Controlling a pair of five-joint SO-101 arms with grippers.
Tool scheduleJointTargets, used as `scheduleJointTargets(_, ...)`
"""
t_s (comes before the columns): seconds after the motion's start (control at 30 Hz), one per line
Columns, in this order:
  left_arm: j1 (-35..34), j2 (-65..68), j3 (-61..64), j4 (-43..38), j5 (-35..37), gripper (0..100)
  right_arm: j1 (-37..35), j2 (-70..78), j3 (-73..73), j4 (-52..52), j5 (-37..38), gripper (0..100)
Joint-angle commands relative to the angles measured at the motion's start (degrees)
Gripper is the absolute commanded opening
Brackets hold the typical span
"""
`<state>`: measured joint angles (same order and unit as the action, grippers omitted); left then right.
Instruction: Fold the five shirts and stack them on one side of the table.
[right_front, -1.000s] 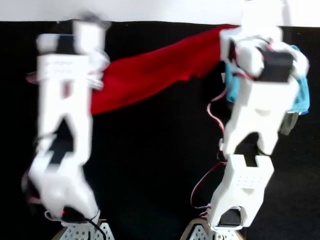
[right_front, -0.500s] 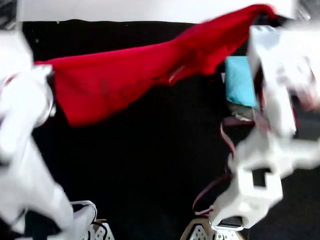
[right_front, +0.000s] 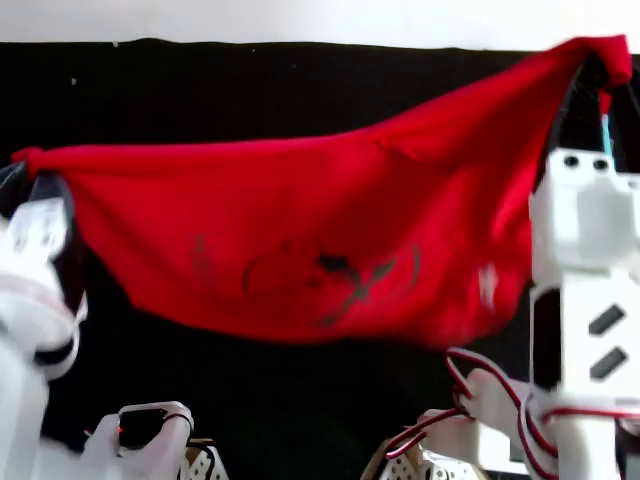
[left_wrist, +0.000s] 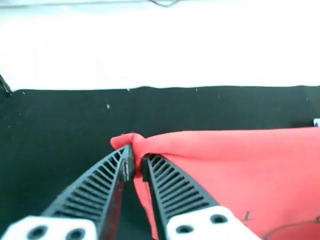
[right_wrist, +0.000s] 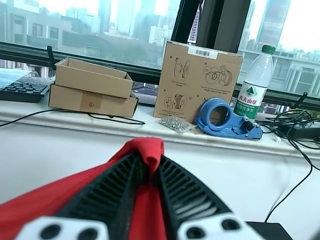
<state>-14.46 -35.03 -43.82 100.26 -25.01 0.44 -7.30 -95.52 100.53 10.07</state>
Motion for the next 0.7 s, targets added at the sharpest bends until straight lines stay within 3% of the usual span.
scheduleJointTargets(0.0,-2.4,0.8,0.1,-2.2,-0.5,1,0.1,1.5,-0.1,0.4,-0.3,0.6)
scheduleJointTargets(0.33,-5.5,17.8,11.6,-14.9,-0.5,1,-1.9,18.7,8.8,-11.0,-0.3,0.6)
scheduleJointTargets(0.53,-5.6,31.4,11.6,-23.6,-0.6,1,-5.4,30.0,9.7,-18.9,-0.3,0.6)
scheduleJointTargets(0.67,-5.6,35.3,5.5,-23.7,-0.6,1,-5.8,31.7,9.8,-22.1,-0.3,0.6)
